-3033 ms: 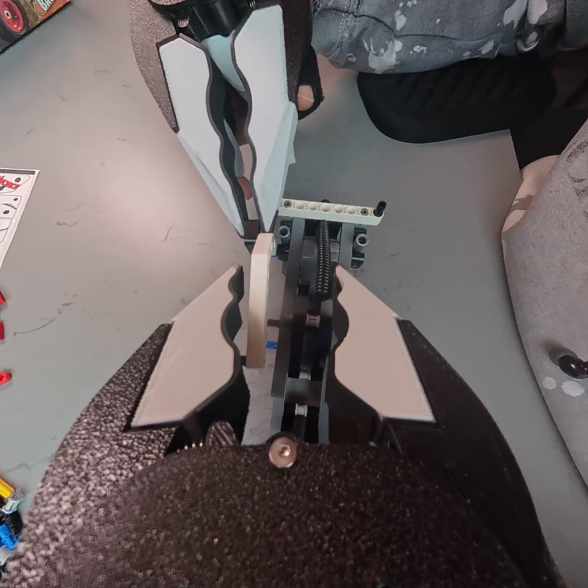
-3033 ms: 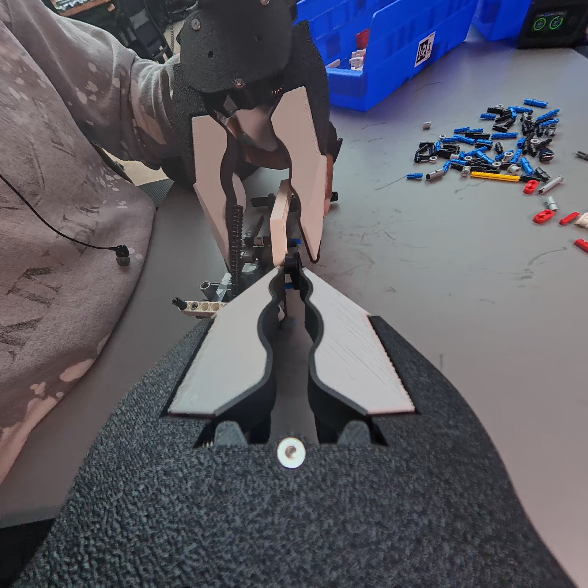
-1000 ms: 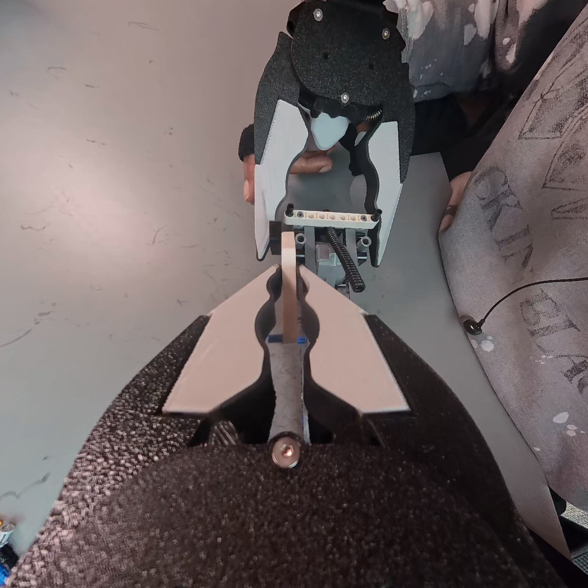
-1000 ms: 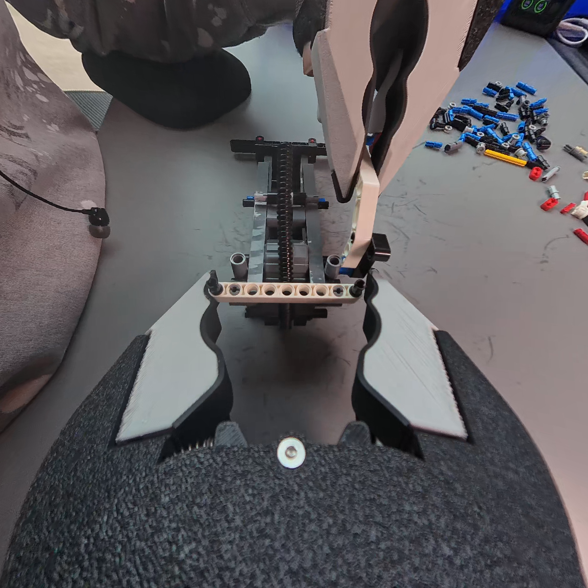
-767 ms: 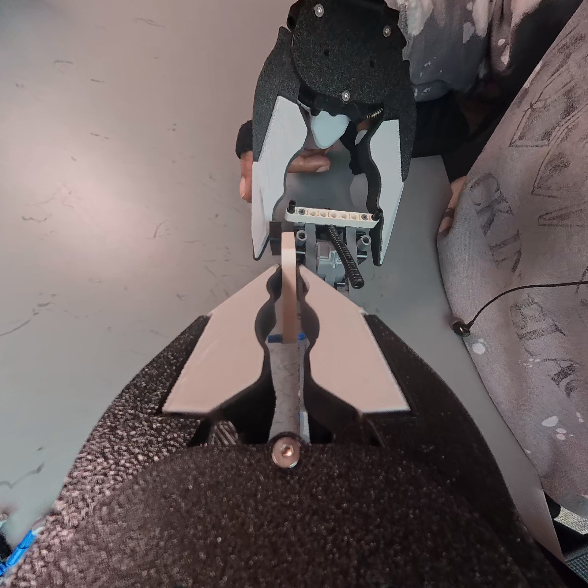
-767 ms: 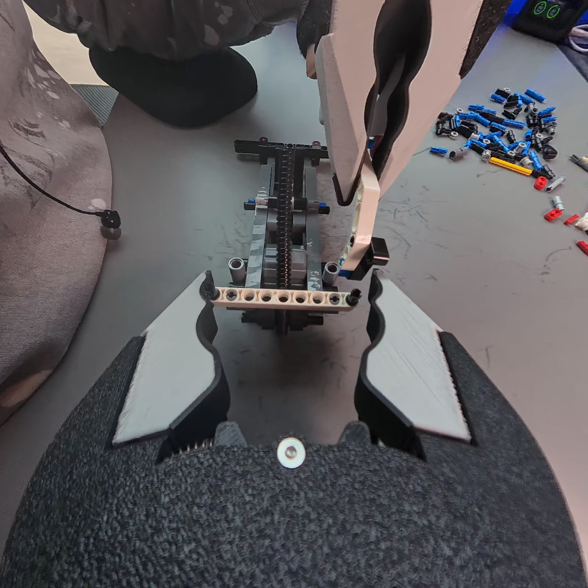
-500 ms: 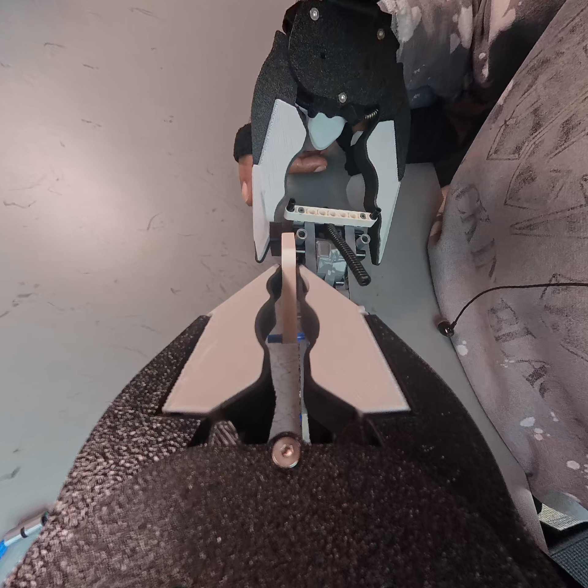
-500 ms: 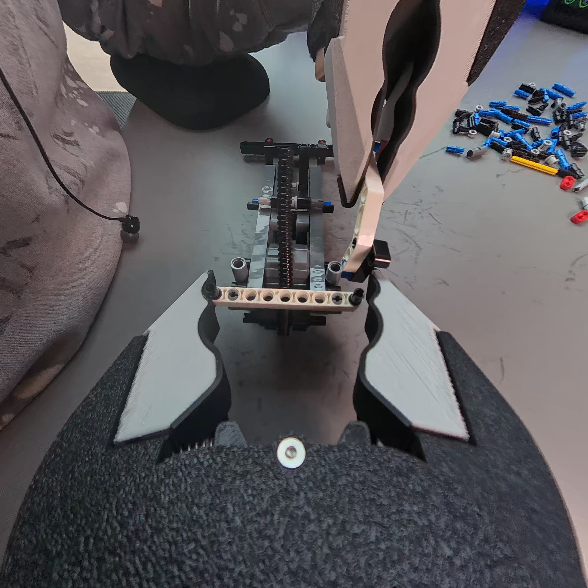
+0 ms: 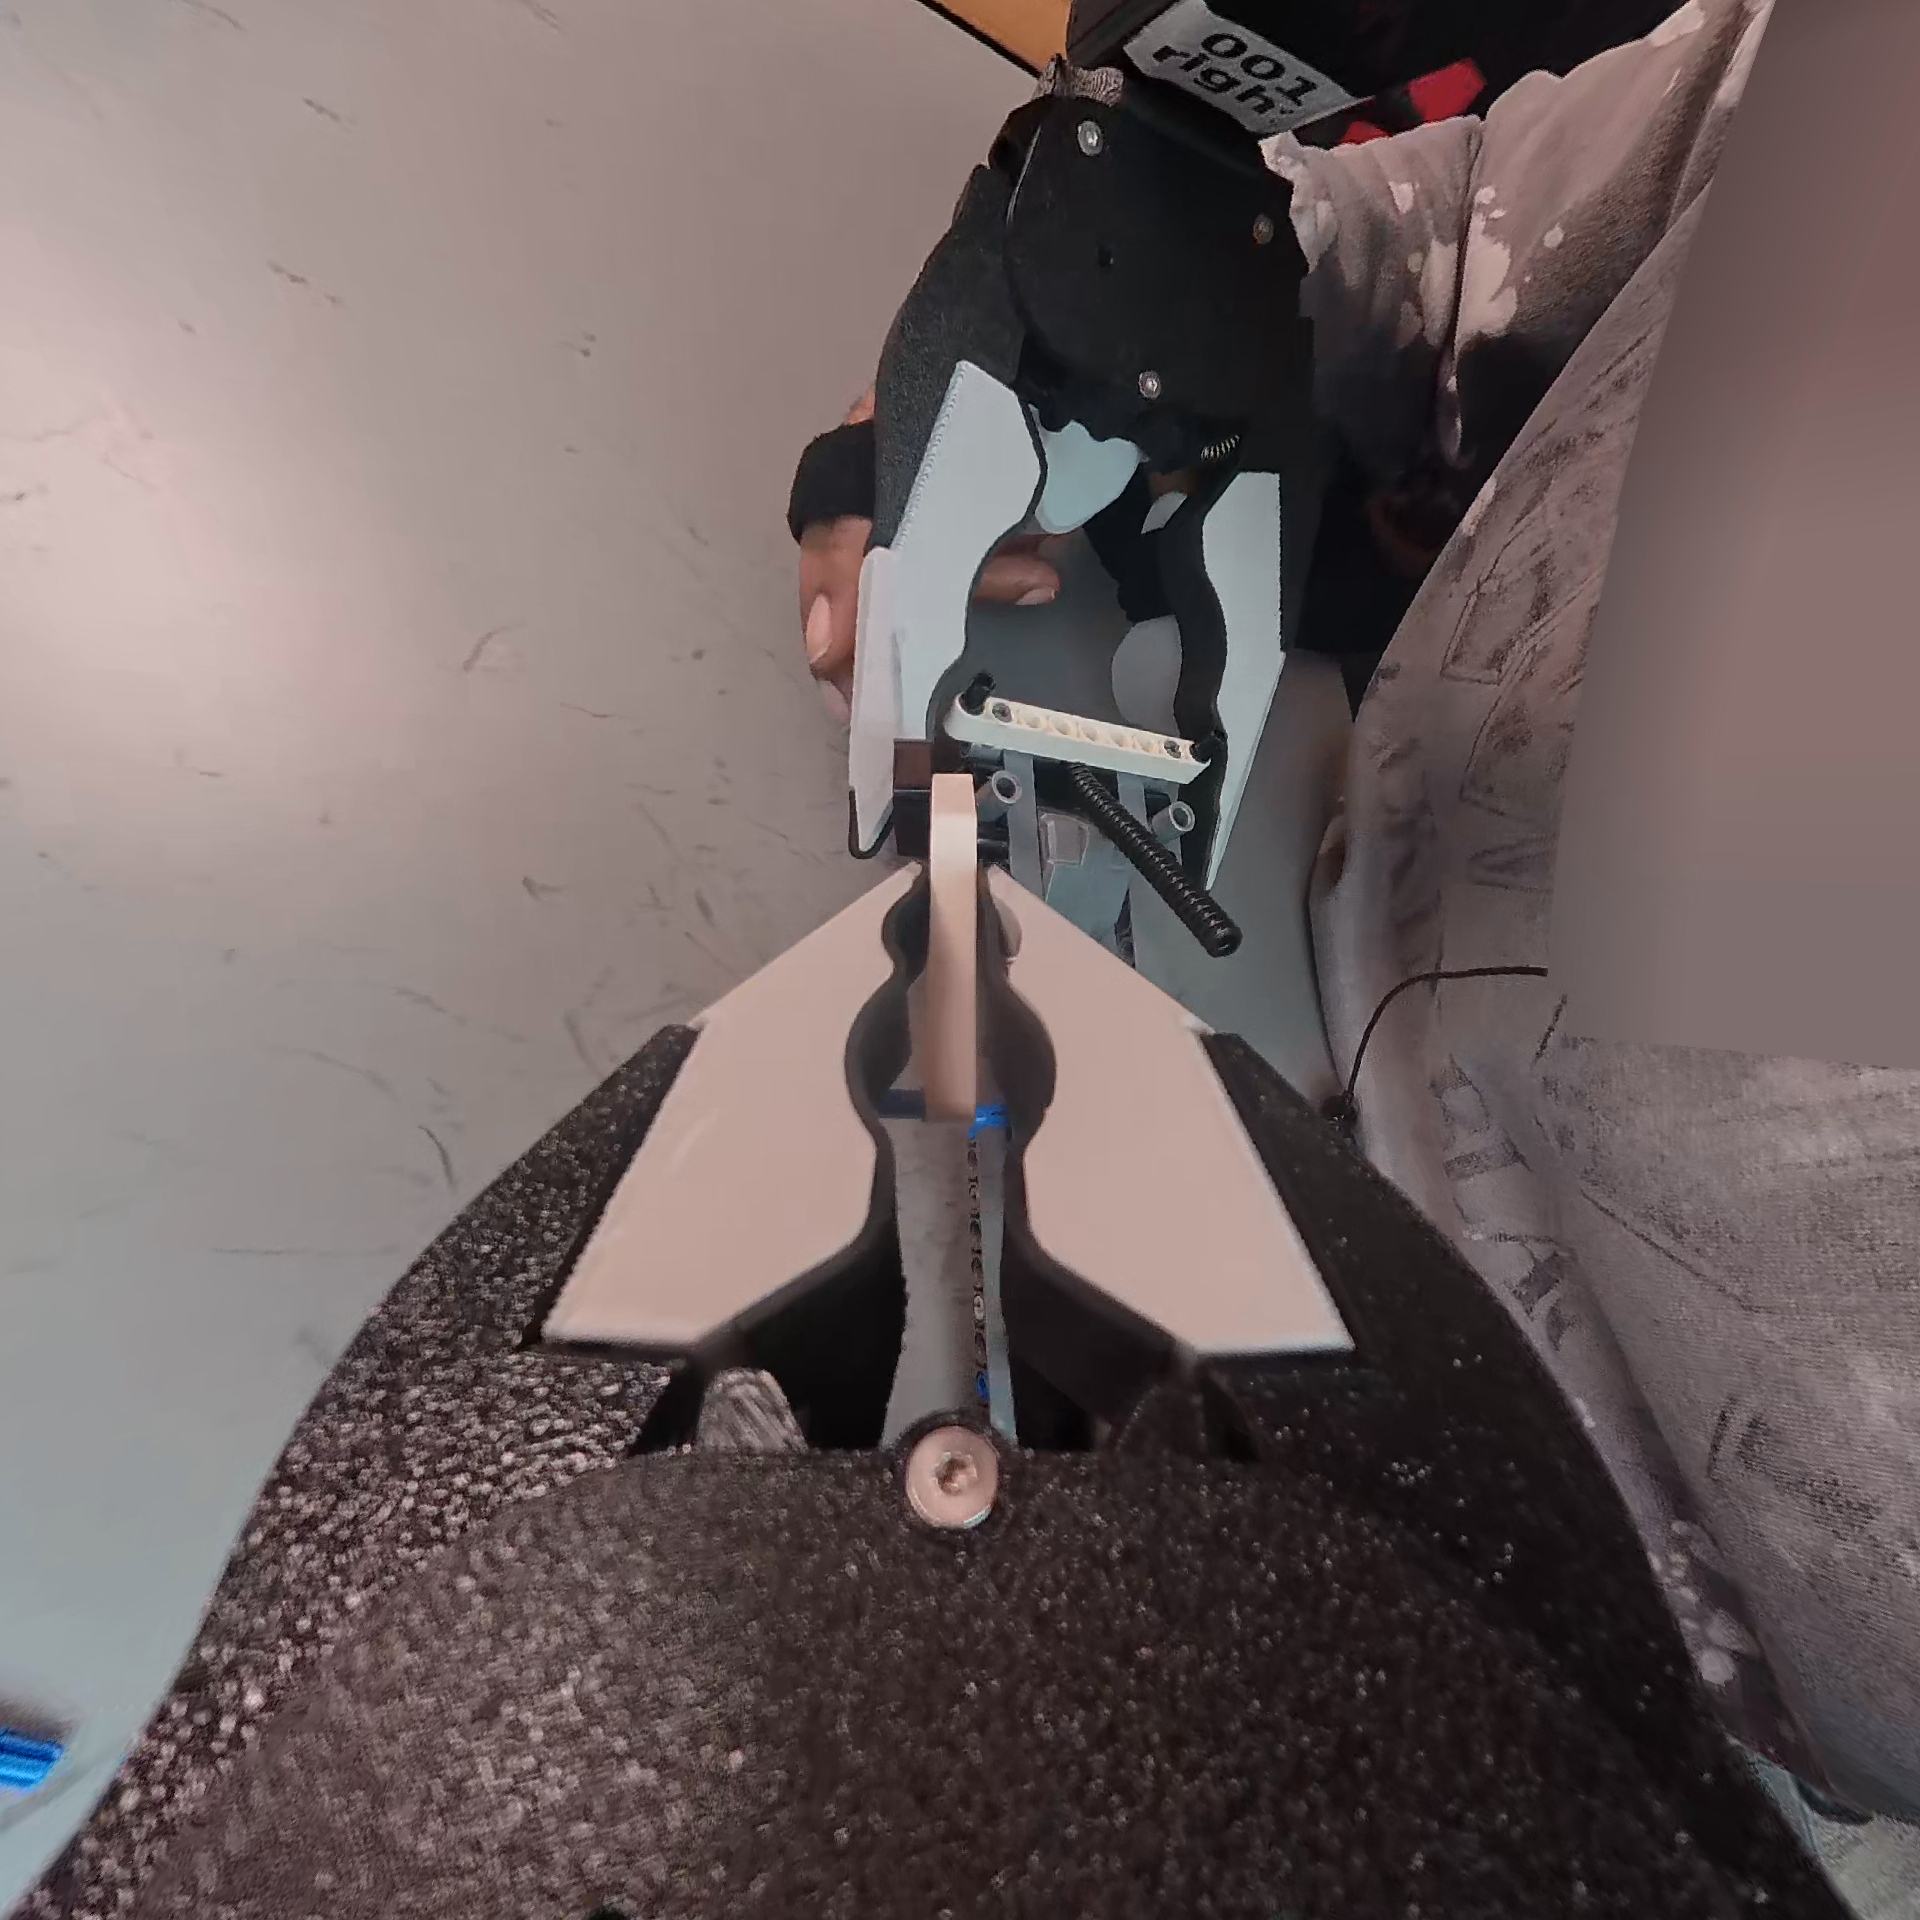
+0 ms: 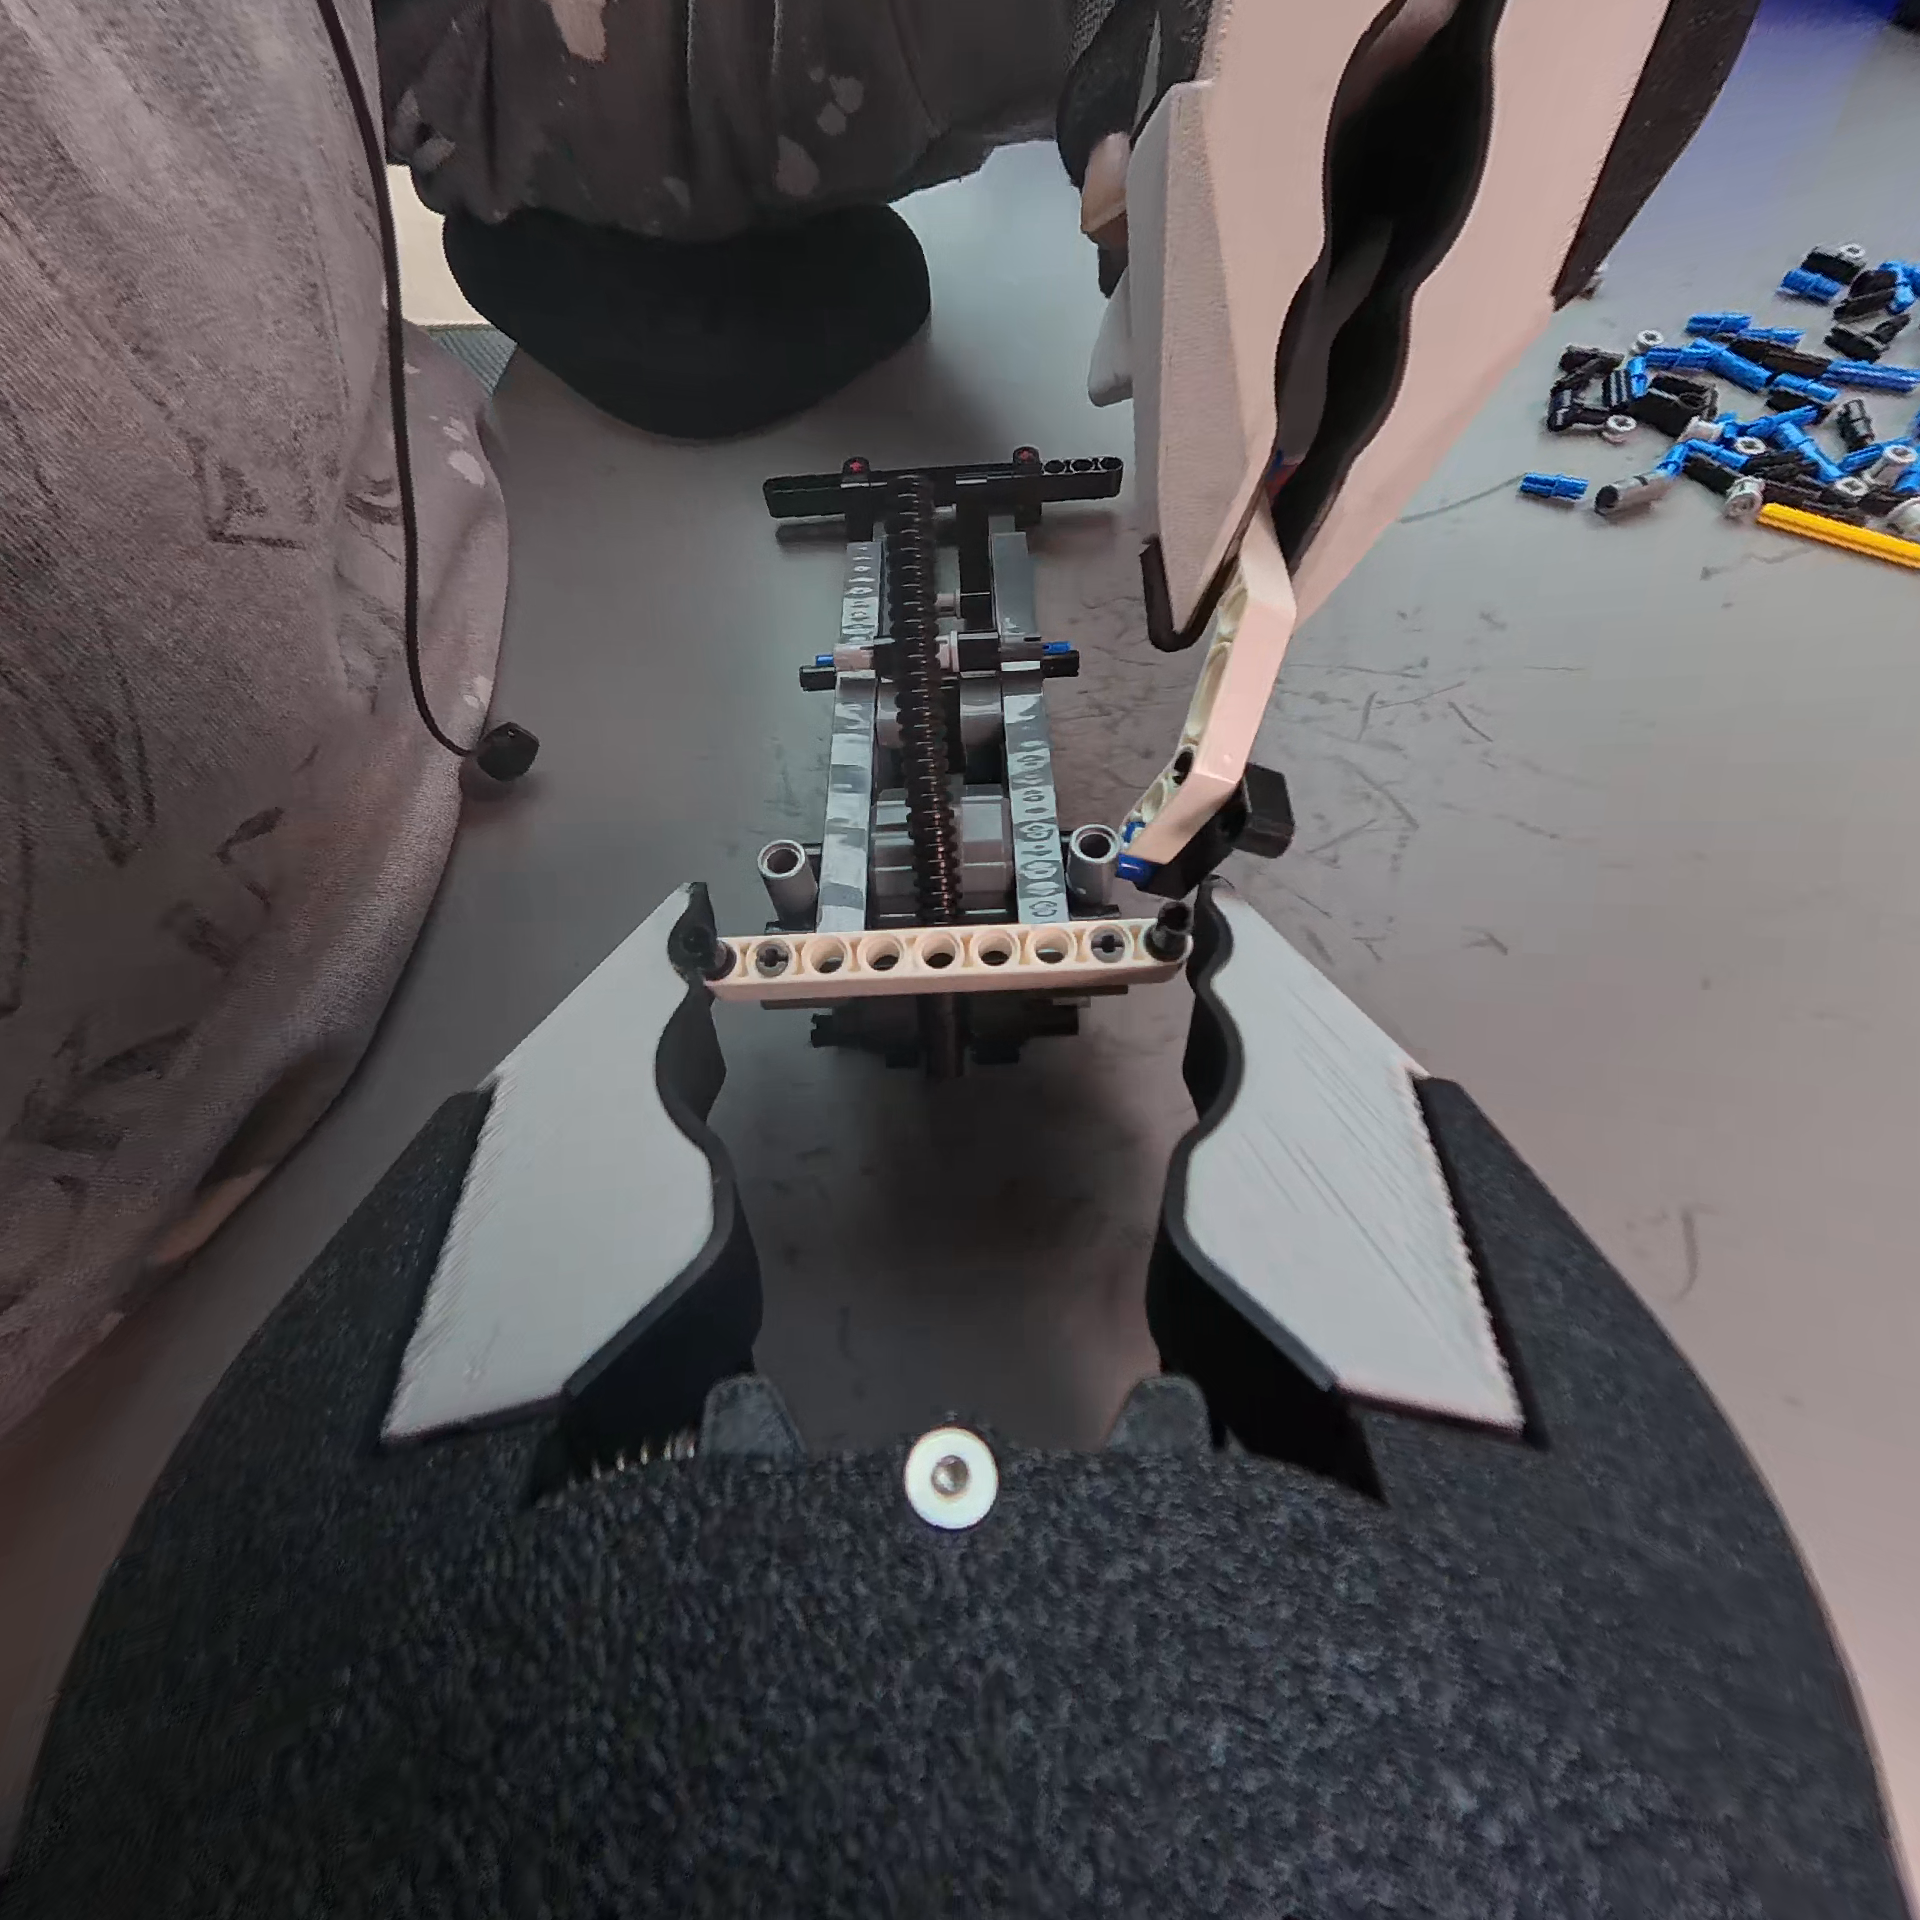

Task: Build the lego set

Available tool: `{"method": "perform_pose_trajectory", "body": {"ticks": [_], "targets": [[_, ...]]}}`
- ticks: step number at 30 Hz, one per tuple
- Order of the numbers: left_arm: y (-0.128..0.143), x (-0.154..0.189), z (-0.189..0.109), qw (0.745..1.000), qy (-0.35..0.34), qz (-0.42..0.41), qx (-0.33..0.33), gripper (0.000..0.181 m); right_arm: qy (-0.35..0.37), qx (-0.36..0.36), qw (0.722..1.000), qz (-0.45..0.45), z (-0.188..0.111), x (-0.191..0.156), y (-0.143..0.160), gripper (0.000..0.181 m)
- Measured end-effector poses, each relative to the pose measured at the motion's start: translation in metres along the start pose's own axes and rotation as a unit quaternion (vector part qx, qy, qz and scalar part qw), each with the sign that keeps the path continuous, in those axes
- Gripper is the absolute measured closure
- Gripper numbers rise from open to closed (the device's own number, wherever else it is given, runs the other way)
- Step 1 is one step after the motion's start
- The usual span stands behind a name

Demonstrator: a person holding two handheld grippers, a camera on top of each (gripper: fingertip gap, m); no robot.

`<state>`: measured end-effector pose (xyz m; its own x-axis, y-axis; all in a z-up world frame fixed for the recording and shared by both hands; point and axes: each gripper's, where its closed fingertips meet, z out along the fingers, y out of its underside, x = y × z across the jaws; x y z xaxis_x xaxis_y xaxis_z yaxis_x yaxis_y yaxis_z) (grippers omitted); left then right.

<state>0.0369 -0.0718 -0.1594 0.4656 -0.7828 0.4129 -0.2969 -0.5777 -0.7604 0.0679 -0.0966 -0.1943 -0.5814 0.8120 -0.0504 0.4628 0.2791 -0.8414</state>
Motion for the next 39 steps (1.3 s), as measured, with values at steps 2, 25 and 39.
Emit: {"method": "perform_pose_trajectory", "body": {"ticks": [2, 25, 39], "targets": [[-0.0005, -0.0018, -0.0014, 1.000, 0.003, -0.013, 0.008, 0.174, -0.008, 0.000, 1.000, 0.001, -0.0004, 0.0010, -0.0007, 0.089], [0.0054, -0.0081, -0.0033, 0.998, 0.022, -0.055, 0.032, 0.174, -0.053, 0.014, 0.998, 0.029, -0.0050, 0.0012, -0.0036, 0.081], [0.0043, -0.0043, -0.0006, 0.997, 0.040, -0.062, 0.038, 0.174, -0.055, 0.019, 0.998, 0.032, -0.0065, 0.0003, -0.0044, 0.084]]}}
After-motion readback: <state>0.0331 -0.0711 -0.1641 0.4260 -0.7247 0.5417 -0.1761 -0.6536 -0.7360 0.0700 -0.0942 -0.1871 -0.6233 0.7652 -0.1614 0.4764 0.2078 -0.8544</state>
